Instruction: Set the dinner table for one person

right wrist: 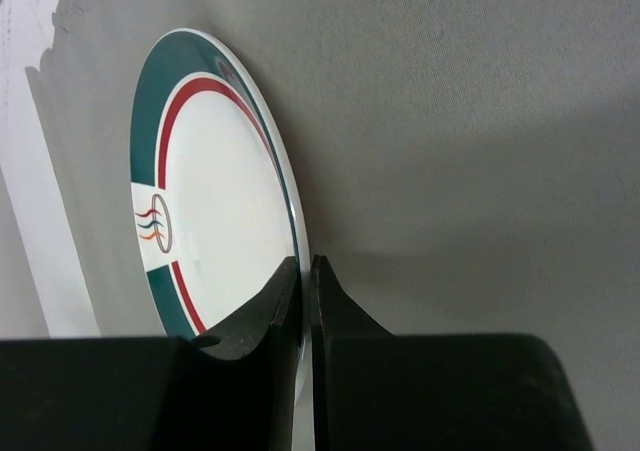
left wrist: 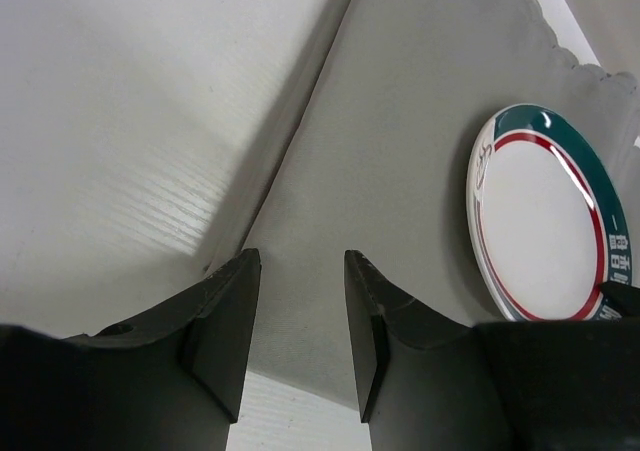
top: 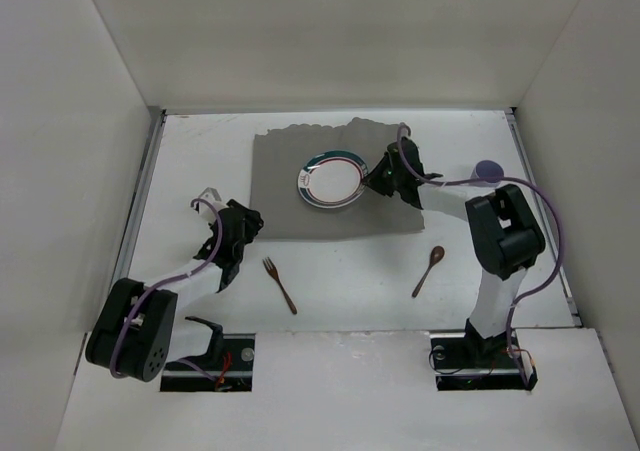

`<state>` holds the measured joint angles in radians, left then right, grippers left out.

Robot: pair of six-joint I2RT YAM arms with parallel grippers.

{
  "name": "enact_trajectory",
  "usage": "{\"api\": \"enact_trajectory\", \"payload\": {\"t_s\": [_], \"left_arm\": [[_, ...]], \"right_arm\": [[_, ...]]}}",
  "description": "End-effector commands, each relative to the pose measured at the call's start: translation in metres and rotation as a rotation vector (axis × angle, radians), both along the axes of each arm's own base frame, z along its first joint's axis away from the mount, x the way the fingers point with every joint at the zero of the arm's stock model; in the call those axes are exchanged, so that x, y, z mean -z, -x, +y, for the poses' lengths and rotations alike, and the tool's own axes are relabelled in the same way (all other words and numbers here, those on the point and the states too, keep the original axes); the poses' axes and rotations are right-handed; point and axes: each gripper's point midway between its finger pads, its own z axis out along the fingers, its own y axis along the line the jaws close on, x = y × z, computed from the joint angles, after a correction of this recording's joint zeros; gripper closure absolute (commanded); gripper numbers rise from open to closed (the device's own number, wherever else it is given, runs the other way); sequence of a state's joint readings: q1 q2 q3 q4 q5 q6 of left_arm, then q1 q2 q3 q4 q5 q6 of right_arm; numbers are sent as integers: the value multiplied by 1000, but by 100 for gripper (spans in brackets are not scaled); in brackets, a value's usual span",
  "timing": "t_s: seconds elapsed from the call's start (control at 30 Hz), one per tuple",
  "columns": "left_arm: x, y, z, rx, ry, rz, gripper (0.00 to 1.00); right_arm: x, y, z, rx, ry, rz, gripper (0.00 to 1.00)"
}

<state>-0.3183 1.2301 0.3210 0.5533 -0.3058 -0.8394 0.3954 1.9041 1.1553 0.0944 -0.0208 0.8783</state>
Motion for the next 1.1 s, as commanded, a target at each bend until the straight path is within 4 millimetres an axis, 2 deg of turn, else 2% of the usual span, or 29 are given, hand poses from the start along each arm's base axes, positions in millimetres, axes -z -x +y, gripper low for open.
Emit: {"api": "enact_trajectory", "payload": {"t_s": [0.0, 0.1, 0.27, 0.33, 0.53, 0.7, 0.87, 1.0, 1.07], "left_arm": [[-14, -10, -4, -5, 10, -59, 63], [-17, -10, -5, 0, 12, -66, 63], [-17, -9, -1, -10, 15, -70, 63], [-21, -9, -1, -9, 10, -81, 63], [-20, -9, -3, -4, 14, -77, 63], [-19, -9, -4, -2, 18, -74, 63], [-21, -9, 1, -15, 16, -82, 63], [-23, -9, 0, -13, 12, -85, 63], [-20, -9, 0, -11, 18, -77, 63]], "right_arm": [[7, 16, -14, 9, 90, 23, 89], [13, 22, -16, -13, 129, 37, 86], [13, 35, -6, -78, 162, 31, 59], [12, 38, -6, -97, 171, 29, 54], [12, 38, -5, -130, 197, 31, 57], [19, 28, 5, -145, 184, 48, 57], [20, 25, 10, -149, 182, 46, 57], [21, 27, 8, -142, 196, 53, 54], [13, 29, 4, -133, 194, 35, 47]]}}
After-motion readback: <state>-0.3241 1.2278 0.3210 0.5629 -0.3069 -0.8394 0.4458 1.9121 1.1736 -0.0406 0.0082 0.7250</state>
